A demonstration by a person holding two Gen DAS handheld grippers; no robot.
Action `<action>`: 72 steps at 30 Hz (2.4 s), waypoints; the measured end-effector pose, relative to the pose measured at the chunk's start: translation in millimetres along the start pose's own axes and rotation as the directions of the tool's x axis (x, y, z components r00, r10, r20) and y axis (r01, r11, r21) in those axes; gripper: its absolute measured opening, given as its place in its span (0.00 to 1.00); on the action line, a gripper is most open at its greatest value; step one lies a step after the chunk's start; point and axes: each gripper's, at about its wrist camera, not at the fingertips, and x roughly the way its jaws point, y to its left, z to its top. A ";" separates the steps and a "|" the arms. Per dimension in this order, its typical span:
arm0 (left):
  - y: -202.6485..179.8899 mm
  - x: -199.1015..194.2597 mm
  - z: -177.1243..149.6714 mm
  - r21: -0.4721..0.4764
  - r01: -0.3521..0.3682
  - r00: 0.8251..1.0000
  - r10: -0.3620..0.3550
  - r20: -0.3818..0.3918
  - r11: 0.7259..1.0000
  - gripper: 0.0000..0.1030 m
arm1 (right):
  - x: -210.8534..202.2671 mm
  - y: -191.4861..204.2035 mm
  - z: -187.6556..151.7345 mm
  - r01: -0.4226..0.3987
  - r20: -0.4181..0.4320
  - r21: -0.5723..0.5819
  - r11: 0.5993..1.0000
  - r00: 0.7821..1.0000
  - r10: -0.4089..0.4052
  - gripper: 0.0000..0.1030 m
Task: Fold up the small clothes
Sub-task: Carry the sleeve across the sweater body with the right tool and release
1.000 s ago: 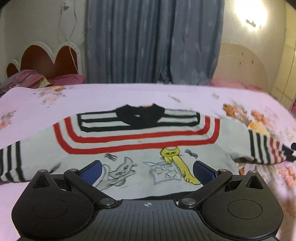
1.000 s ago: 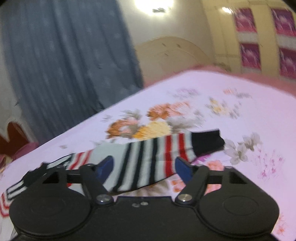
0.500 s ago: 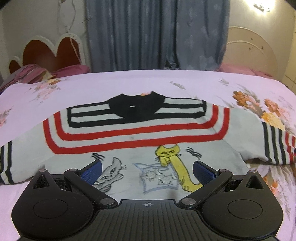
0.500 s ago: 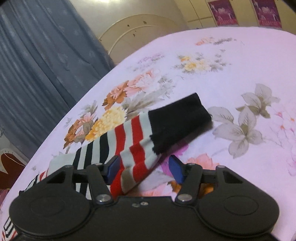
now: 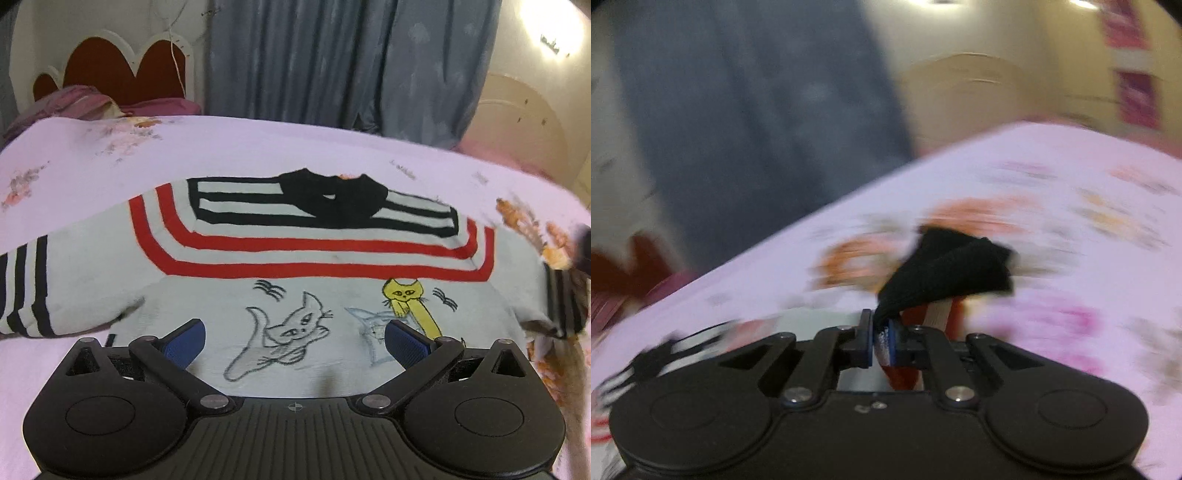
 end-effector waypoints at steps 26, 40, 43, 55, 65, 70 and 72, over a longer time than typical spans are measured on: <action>-30.7 95.8 17.0 -0.101 0.210 0.974 -0.217 -0.068 0.972 0.64 | -9.9 86.5 -50.8 -0.115 -0.137 -0.145 0.983 0.986 0.095 0.19; -8.1 73.2 54.1 -0.054 0.199 0.970 -0.189 0.154 0.979 0.05 | -0.3 39.2 -42.6 -0.041 -0.137 -0.028 0.999 0.990 0.037 0.22; 29.2 72.6 50.1 -0.057 0.119 0.984 -0.110 0.138 0.991 0.05 | 4.6 48.3 -42.4 -0.062 -0.148 -0.039 0.997 0.987 0.055 0.23; 57.7 109.4 20.9 -0.124 0.009 0.998 -0.002 0.056 0.992 0.66 | 40.1 65.6 -53.8 -0.126 -0.243 -0.102 0.987 0.965 0.098 0.38; 49.5 129.5 37.4 -0.085 0.114 0.993 -0.110 0.049 0.990 0.05 | 143.6 74.0 -6.4 -0.122 -0.270 -0.058 0.991 0.958 0.102 0.14; 41.3 133.7 37.7 -0.009 0.026 0.997 -0.025 0.066 1.000 0.07 | 145.0 65.6 -19.9 -0.005 -0.249 -0.150 0.989 0.968 -0.032 0.08; 46.0 137.6 34.0 0.009 0.037 0.998 -0.037 0.056 0.999 0.12 | 142.8 61.5 -23.6 -0.005 -0.244 -0.133 0.991 0.969 -0.027 0.11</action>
